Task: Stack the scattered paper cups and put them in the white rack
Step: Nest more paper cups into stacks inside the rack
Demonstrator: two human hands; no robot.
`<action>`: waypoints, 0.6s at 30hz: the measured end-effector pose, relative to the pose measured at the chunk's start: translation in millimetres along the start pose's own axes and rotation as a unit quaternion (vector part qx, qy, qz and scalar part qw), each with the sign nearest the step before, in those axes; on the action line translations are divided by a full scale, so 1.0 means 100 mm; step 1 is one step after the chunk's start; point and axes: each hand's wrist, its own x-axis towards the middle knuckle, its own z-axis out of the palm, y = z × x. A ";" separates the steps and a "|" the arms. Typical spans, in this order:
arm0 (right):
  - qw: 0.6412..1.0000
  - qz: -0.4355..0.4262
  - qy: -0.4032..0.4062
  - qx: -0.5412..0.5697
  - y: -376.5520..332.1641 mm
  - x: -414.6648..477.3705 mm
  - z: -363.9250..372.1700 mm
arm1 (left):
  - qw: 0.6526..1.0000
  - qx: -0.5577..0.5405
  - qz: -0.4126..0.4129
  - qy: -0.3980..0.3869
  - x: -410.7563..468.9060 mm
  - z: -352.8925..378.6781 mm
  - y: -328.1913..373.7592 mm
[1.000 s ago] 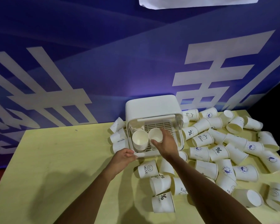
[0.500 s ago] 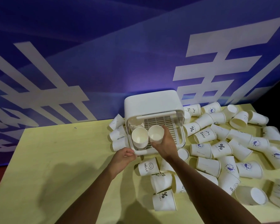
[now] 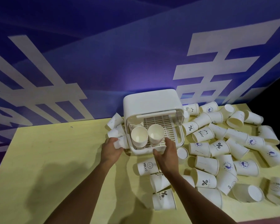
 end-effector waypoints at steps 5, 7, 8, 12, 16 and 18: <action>1.000 -0.001 -0.013 -0.015 0.06 -0.03 0.02 | 0.990 0.126 0.029 -0.059 0.11 0.07 -0.04; 1.000 -0.002 -0.013 -0.017 0.06 -0.06 0.02 | 0.982 0.180 0.025 -0.053 0.10 0.12 -0.07; 1.000 -0.005 -0.013 -0.018 0.06 -0.08 0.02 | 0.978 0.204 0.018 -0.049 0.08 0.14 -0.10; 0.999 -0.010 -0.029 -0.022 0.06 -0.16 0.05 | 0.968 0.235 -0.045 -0.075 0.00 0.20 -0.23; 0.998 -0.007 -0.057 -0.031 0.03 -0.20 0.08 | 0.982 0.159 -0.067 -0.083 -0.13 0.19 -0.37; 0.996 -0.015 -0.080 -0.029 -0.01 -0.22 0.10 | 0.991 0.082 -0.073 -0.081 -0.22 0.16 -0.45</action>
